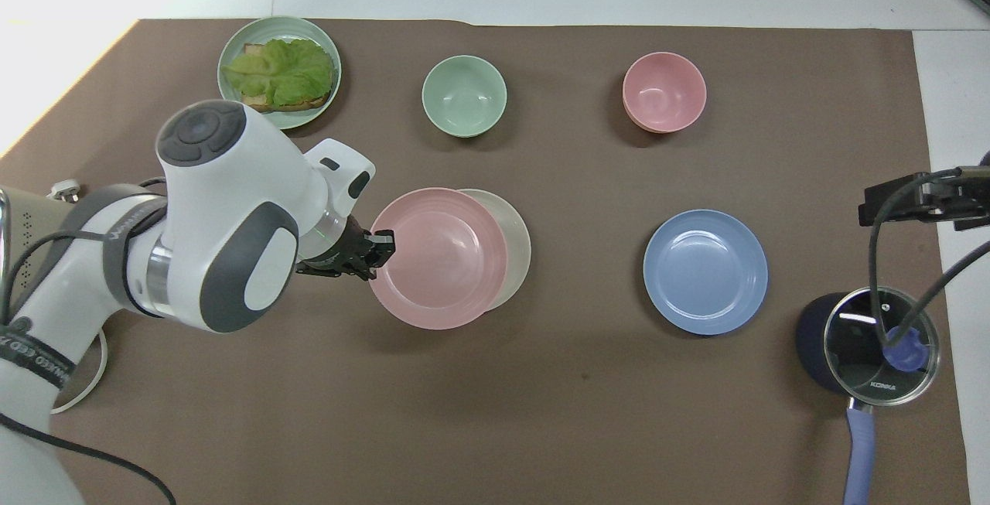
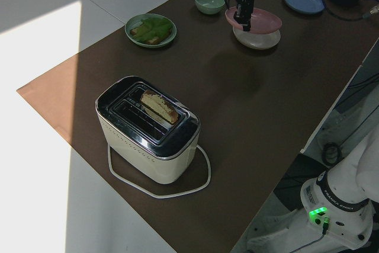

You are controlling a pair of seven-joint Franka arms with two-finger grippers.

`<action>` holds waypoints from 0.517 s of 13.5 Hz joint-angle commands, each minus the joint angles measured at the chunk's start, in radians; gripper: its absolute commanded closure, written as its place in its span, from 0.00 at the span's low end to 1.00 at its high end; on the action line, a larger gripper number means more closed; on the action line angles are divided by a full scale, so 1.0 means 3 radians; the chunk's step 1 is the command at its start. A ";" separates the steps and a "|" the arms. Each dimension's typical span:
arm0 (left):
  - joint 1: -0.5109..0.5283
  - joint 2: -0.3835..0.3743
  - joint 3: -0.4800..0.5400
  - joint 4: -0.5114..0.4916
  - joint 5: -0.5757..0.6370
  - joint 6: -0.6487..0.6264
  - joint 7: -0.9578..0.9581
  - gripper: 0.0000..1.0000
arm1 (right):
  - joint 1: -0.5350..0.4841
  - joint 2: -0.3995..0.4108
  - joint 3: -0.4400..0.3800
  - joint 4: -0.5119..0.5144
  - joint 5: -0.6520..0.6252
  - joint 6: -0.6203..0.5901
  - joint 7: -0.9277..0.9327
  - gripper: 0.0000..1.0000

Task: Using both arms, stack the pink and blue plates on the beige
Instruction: 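Carry the pink plate with the left gripper onto the beige plate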

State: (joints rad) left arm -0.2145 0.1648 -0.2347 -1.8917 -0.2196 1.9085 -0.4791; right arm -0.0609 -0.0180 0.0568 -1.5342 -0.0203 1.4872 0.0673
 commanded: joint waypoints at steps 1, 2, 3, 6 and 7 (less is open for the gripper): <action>-0.0128 0.0171 0.0066 -0.0152 -0.0081 0.0473 -0.0024 1.00 | -0.0042 -0.0073 0.0010 -0.0081 0.0068 0.0048 0.0047 0.00; -0.0129 0.0197 0.0066 -0.0168 -0.0081 0.0540 -0.0024 1.00 | -0.0042 -0.0068 0.0000 -0.0081 0.0068 0.0048 0.0047 0.00; -0.0134 0.0202 0.0061 -0.0168 -0.0086 0.0592 -0.0024 1.00 | -0.0042 -0.0068 0.0000 -0.0081 0.0068 0.0048 0.0042 0.00; -0.0200 0.0238 0.0056 -0.0157 -0.0091 0.0695 0.0027 0.26 | -0.0048 -0.0073 -0.0010 -0.0081 0.0063 0.0048 0.0041 0.00; -0.0195 0.0238 0.0056 -0.0157 -0.0091 0.0689 0.0032 0.00 | -0.0043 -0.0073 -0.0010 -0.0081 0.0062 0.0048 0.0052 0.00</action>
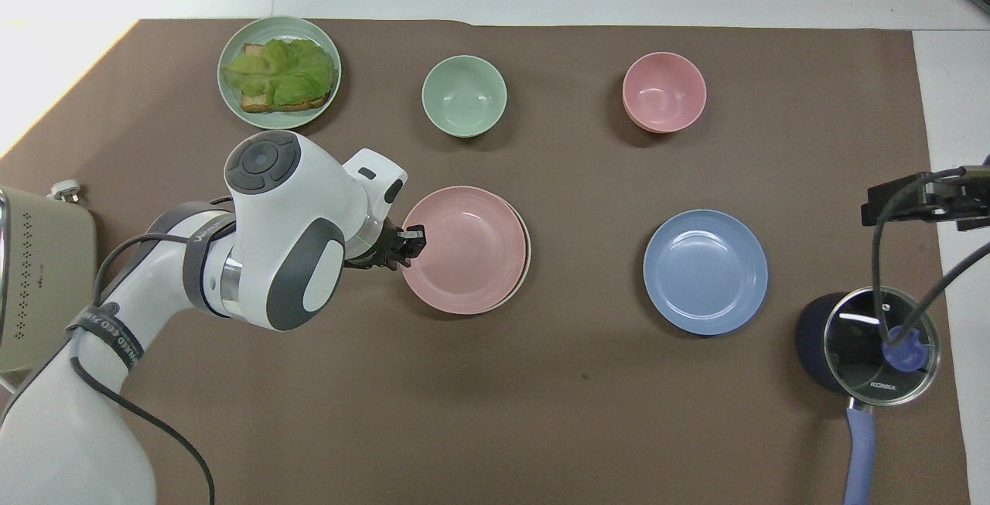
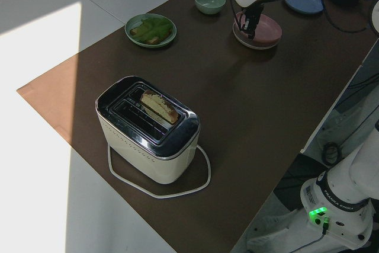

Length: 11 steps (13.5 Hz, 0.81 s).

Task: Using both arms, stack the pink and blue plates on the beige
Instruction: 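Carry the pink plate with the left gripper onto the beige plate, then open the left gripper and withdraw it while the right gripper reaches out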

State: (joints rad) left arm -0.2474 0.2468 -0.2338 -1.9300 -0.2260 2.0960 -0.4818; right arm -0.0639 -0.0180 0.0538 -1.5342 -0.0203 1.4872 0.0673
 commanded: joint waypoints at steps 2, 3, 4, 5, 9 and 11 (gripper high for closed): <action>-0.0085 -0.0030 0.0069 0.0011 -0.0060 0.0024 0.0057 0.00 | -0.0032 -0.0073 0.0000 -0.0081 0.0063 0.0048 0.0057 0.00; -0.0055 -0.0045 0.0074 0.0011 -0.0049 0.0019 0.0067 0.00 | -0.0032 -0.0073 0.0000 -0.0081 0.0062 0.0048 0.0057 0.00; -0.0009 -0.0071 0.0094 0.0031 -0.0024 -0.0002 0.0087 0.00 | -0.0032 -0.0073 0.0000 -0.0081 0.0068 0.0053 0.0057 0.00; 0.0082 -0.0076 0.0099 0.0072 -0.0014 -0.0007 0.0067 0.00 | -0.0032 -0.0073 0.0000 -0.0081 0.0063 0.0048 0.0057 0.00; 0.0302 -0.0438 0.0176 0.0134 0.0619 -0.0185 0.0103 0.00 | -0.0032 -0.0073 0.0000 -0.0086 0.0062 0.0119 0.0057 0.00; 0.0532 -0.0602 0.0171 0.0205 0.0677 -0.0272 0.0428 0.00 | -0.0032 -0.0068 0.0000 -0.0091 0.0062 0.0181 0.0057 0.00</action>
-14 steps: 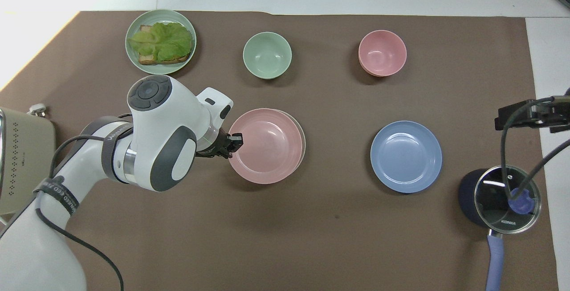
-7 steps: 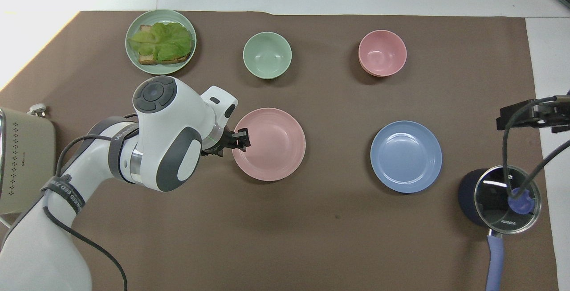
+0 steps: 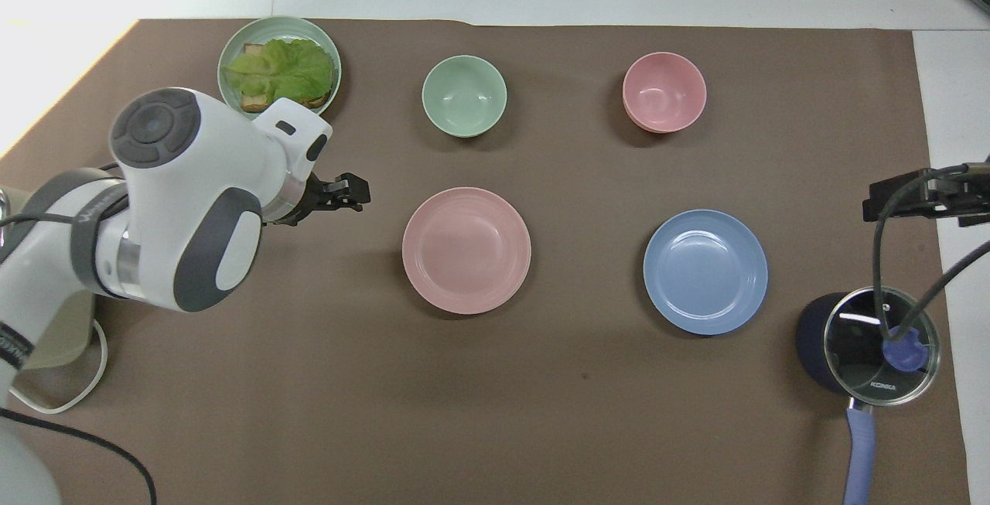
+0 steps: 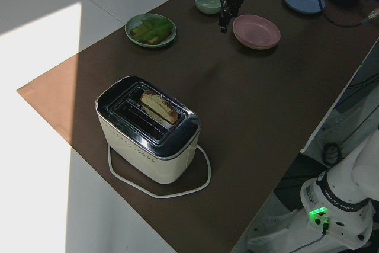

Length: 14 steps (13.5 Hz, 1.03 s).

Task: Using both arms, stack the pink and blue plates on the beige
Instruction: 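Open the left gripper and withdraw it while the right gripper reaches out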

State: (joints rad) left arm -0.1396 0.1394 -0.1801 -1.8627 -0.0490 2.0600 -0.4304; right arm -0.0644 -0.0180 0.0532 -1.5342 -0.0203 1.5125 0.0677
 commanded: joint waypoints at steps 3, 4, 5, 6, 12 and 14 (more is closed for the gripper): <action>0.0368 -0.0301 -0.0003 0.0307 0.0295 -0.0458 0.0564 0.00 | -0.0036 -0.0088 -0.0004 -0.0183 0.0062 0.0245 0.0056 0.00; 0.0449 -0.0296 -0.0003 0.0475 0.0362 -0.0652 0.0763 0.00 | -0.0036 -0.0093 -0.0004 -0.0214 0.0062 0.0301 0.0056 0.00; 0.0536 -0.0296 -0.0003 0.0593 0.0363 -0.0821 0.1018 0.00 | -0.0036 -0.0099 -0.0004 -0.0265 0.0062 0.0367 0.0056 0.00; 0.0633 -0.0301 -0.0003 0.0655 0.0358 -0.0889 0.1213 0.00 | -0.0036 -0.0104 -0.0004 -0.0336 0.0062 0.0454 0.0056 0.00; 0.0660 -0.0398 0.0002 0.1003 0.0220 -0.1329 0.1225 0.00 | -0.0071 0.0039 -0.0004 -0.1266 0.0057 0.1618 0.0025 0.00; 0.0660 -0.0434 -0.0003 0.0993 0.0220 -0.1324 0.1230 0.00 | -0.0102 0.0213 -0.0004 -0.1425 0.0057 0.1911 0.0025 0.00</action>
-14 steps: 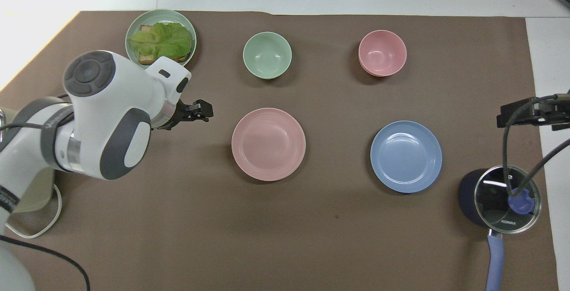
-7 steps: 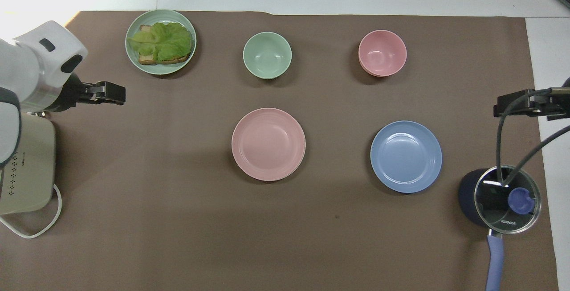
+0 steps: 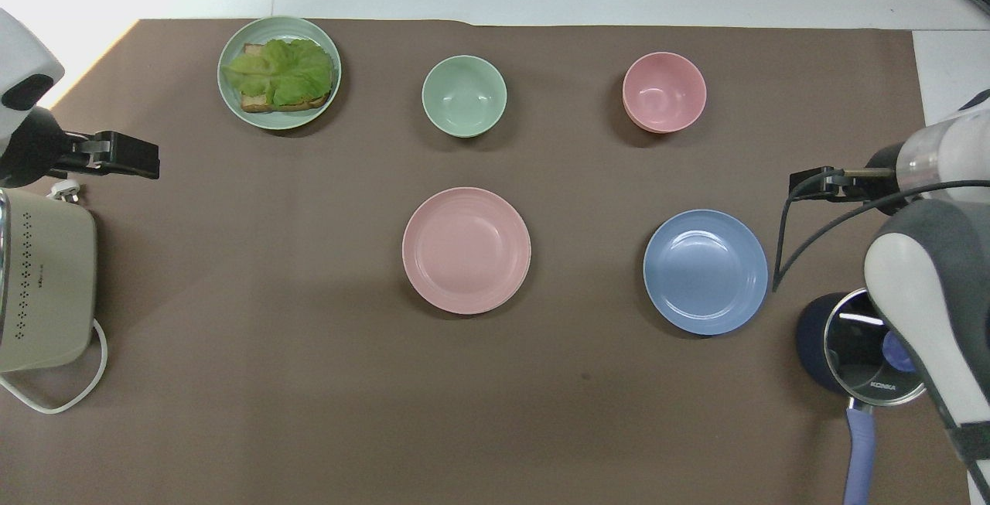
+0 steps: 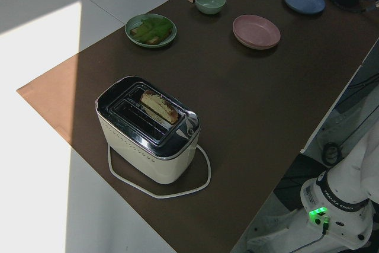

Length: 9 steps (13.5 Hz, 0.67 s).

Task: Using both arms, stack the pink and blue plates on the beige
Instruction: 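Grasp the blue plate rim with the right gripper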

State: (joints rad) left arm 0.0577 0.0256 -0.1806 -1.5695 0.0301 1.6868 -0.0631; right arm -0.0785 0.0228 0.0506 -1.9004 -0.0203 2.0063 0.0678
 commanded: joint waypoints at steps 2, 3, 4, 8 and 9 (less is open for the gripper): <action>0.0007 -0.0055 0.0009 0.0016 -0.0044 -0.0080 0.0011 0.00 | -0.0050 0.0225 0.0010 -0.0266 0.0052 0.0450 0.0040 0.00; 0.0012 -0.0060 0.0009 0.0011 -0.0044 -0.0085 0.0011 0.00 | -0.0050 0.0302 0.0005 -0.0297 0.0052 0.0476 0.0040 0.00; 0.0022 -0.0060 0.0009 0.0016 -0.0039 -0.0085 0.0011 0.00 | -0.0050 0.0368 0.0005 -0.0338 0.0052 0.0572 0.0040 0.00; 0.0043 -0.0060 0.0009 0.0011 -0.0044 -0.0085 0.0011 0.00 | -0.0040 0.0435 0.0005 -0.0634 0.0052 0.0956 0.0040 0.00; 0.0043 -0.0060 0.0009 0.0011 -0.0039 -0.0085 0.0011 0.00 | -0.0040 0.0456 0.0005 -0.0690 0.0052 0.1027 0.0040 0.00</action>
State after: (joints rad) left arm 0.0600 0.0163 -0.1754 -1.5672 0.0298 1.6785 -0.0631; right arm -0.0863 0.1664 0.0488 -2.0586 -0.0202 2.2623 0.0678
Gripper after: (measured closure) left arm 0.000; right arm 0.000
